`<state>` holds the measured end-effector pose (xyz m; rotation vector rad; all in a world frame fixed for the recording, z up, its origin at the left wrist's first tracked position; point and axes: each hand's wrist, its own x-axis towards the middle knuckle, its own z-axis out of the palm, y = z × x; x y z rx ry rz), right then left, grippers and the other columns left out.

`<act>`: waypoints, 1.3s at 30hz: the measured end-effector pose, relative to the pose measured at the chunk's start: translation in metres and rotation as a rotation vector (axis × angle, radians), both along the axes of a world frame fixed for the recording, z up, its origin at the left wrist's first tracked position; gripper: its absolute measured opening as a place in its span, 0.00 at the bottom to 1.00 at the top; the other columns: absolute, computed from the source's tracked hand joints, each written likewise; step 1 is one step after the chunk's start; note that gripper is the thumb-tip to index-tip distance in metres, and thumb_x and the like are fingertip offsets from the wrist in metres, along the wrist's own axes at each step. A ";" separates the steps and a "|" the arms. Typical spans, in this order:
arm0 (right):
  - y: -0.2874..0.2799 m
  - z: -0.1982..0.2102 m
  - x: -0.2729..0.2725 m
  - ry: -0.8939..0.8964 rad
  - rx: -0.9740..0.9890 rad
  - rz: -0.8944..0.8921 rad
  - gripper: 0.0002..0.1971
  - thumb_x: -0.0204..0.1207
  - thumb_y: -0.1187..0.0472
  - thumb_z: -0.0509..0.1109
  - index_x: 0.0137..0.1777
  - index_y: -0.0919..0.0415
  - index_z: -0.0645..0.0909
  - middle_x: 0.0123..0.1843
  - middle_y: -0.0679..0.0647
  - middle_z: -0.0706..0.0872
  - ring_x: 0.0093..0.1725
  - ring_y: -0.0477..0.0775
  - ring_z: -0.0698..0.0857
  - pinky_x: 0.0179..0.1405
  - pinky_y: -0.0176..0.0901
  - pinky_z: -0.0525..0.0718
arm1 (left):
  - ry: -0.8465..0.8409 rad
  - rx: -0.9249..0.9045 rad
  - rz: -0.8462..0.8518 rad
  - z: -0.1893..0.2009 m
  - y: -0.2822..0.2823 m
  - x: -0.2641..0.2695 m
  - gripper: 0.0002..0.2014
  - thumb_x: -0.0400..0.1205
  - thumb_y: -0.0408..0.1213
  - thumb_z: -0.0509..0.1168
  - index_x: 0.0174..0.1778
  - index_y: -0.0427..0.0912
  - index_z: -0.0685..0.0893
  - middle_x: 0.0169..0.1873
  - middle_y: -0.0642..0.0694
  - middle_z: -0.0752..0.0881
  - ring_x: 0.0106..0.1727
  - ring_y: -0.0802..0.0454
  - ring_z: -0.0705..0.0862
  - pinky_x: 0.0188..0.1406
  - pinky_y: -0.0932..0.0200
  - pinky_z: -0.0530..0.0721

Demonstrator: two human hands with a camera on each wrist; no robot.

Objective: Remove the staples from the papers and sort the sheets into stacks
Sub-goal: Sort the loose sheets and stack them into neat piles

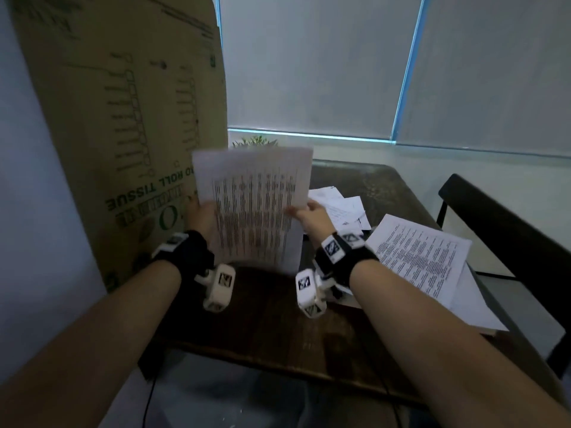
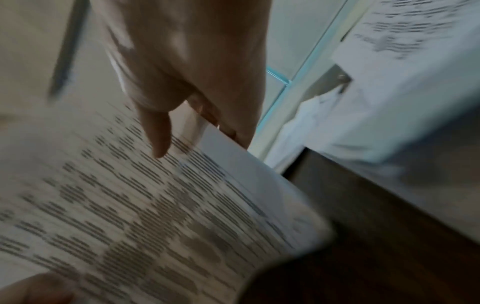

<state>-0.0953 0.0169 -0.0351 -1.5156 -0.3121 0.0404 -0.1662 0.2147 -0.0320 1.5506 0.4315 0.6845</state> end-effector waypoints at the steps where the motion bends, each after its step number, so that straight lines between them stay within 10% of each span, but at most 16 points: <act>1: -0.002 -0.013 -0.002 0.057 -0.014 0.020 0.18 0.73 0.70 0.78 0.63 0.66 0.84 0.55 0.58 0.89 0.56 0.56 0.87 0.51 0.40 0.85 | 0.093 -0.020 -0.051 -0.018 0.000 0.002 0.08 0.81 0.33 0.60 0.40 0.34 0.81 0.41 0.31 0.82 0.40 0.39 0.79 0.45 0.48 0.80; 5: 0.005 -0.033 0.004 0.110 -0.033 0.039 0.21 0.66 0.71 0.81 0.59 0.64 0.84 0.53 0.58 0.89 0.59 0.61 0.87 0.64 0.54 0.85 | 0.256 0.199 -0.094 -0.058 0.001 0.014 0.08 0.85 0.36 0.59 0.44 0.36 0.79 0.46 0.34 0.83 0.45 0.44 0.79 0.47 0.54 0.76; 7: 0.008 -0.021 0.011 -0.018 -0.105 -0.079 0.37 0.66 0.69 0.81 0.76 0.65 0.71 0.59 0.54 0.85 0.63 0.58 0.84 0.64 0.53 0.84 | 0.223 0.410 -0.001 -0.051 -0.002 0.015 0.07 0.85 0.33 0.56 0.43 0.39 0.76 0.40 0.35 0.76 0.43 0.47 0.74 0.44 0.55 0.70; 10: 0.005 0.008 0.014 -0.424 -0.235 -0.314 0.52 0.70 0.69 0.79 0.87 0.53 0.49 0.76 0.55 0.71 0.75 0.56 0.72 0.73 0.55 0.76 | 0.132 0.622 0.036 -0.041 -0.002 0.018 0.13 0.83 0.30 0.55 0.60 0.37 0.81 0.52 0.34 0.83 0.53 0.41 0.80 0.57 0.50 0.77; 14: -0.001 0.028 0.016 -0.975 -0.613 -0.387 0.41 0.78 0.53 0.74 0.86 0.45 0.55 0.88 0.59 0.48 0.87 0.63 0.50 0.82 0.62 0.54 | 0.124 0.686 -0.019 -0.037 0.000 0.019 0.19 0.81 0.35 0.52 0.65 0.53 0.78 0.57 0.37 0.84 0.57 0.37 0.82 0.61 0.38 0.79; 19: -0.006 0.022 0.013 -1.018 -0.553 -0.254 0.29 0.80 0.58 0.71 0.81 0.53 0.70 0.84 0.58 0.66 0.83 0.59 0.65 0.80 0.62 0.65 | 0.068 0.727 -0.029 -0.034 0.003 0.016 0.19 0.82 0.34 0.51 0.60 0.62 0.76 0.52 0.44 0.86 0.53 0.41 0.83 0.56 0.41 0.82; 29: -0.016 0.026 0.011 -1.163 -0.663 -0.387 0.19 0.73 0.65 0.76 0.65 0.58 0.83 0.70 0.59 0.82 0.72 0.63 0.76 0.75 0.60 0.70 | 0.101 0.596 0.052 -0.021 -0.008 0.012 0.16 0.84 0.32 0.59 0.66 0.34 0.79 0.62 0.32 0.81 0.63 0.36 0.79 0.60 0.50 0.74; 33: -0.020 0.066 0.004 -0.944 -1.026 -0.352 0.09 0.76 0.55 0.70 0.55 0.51 0.85 0.51 0.50 0.87 0.57 0.56 0.78 0.58 0.50 0.71 | 0.147 0.327 -0.032 -0.029 0.004 0.012 0.08 0.76 0.36 0.68 0.48 0.37 0.84 0.43 0.38 0.83 0.46 0.44 0.81 0.43 0.55 0.78; 35: -0.027 0.085 0.004 -0.733 -1.101 -0.208 0.08 0.76 0.50 0.70 0.37 0.50 0.80 0.37 0.47 0.83 0.42 0.52 0.80 0.43 0.44 0.74 | 0.173 0.145 -0.044 -0.036 0.012 0.012 0.12 0.73 0.37 0.72 0.49 0.36 0.84 0.46 0.37 0.86 0.48 0.41 0.84 0.50 0.48 0.84; 39: -0.034 0.072 0.014 -0.123 -0.725 0.180 0.07 0.78 0.59 0.74 0.48 0.63 0.85 0.41 0.56 0.90 0.34 0.51 0.87 0.35 0.40 0.82 | 0.304 0.066 -0.018 -0.053 0.027 0.015 0.20 0.78 0.32 0.69 0.67 0.33 0.79 0.63 0.35 0.82 0.62 0.37 0.82 0.65 0.45 0.79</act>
